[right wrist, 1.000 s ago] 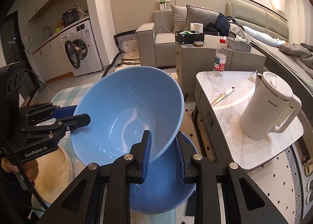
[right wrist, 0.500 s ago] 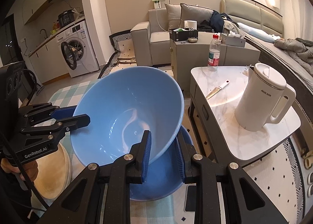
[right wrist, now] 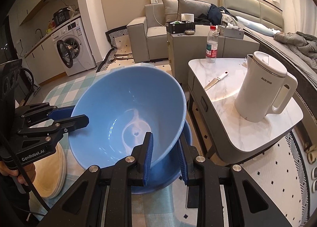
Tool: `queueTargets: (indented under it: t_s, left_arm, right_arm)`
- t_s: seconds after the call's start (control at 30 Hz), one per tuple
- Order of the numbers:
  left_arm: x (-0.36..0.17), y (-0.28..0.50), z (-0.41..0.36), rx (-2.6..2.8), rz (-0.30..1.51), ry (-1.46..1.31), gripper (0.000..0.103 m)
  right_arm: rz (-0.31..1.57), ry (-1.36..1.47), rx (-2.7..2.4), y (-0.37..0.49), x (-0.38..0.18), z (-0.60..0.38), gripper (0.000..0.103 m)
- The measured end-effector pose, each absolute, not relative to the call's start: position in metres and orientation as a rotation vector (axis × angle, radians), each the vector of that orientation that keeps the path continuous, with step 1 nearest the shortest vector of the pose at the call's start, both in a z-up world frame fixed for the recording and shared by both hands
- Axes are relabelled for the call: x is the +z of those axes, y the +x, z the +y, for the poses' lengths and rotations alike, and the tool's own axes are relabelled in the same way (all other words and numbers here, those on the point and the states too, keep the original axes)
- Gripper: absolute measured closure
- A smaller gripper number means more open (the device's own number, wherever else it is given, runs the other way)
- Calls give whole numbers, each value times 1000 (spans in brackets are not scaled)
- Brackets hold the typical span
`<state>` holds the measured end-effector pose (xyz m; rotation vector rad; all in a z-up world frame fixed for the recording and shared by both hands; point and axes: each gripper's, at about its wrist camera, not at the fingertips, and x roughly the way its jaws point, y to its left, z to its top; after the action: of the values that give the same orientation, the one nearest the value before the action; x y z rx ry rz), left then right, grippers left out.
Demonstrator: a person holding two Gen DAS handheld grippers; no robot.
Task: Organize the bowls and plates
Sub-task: 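Lift the three nested blue bowls off the tablecloth with both grippers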
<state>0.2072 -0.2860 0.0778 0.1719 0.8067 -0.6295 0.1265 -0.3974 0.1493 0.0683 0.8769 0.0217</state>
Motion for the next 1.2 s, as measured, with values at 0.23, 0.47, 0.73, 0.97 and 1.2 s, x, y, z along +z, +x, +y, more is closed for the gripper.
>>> queueTargets:
  t_s: [0.23,0.47,0.73,0.97,1.2]
  left_arm:
    - [68,207,-294,-637,830,183,76]
    - [60,207,-300,-642,852,193,76]
    - [52,206,-305,-635,868,213,76]
    - [48,206,-306,-634,870,222,74]
    - [40,210,-304,-614,891,229,69]
  right_arm:
    - [898,62,-1,127,139,-400,78]
    - [913,56,-13,125,131,-403,78]
    - [926,39,-23,127,124,-402,78]
    - [931,1,-33,128,119,-398,76]
    - [927,2,-33,129,117,-401,68]
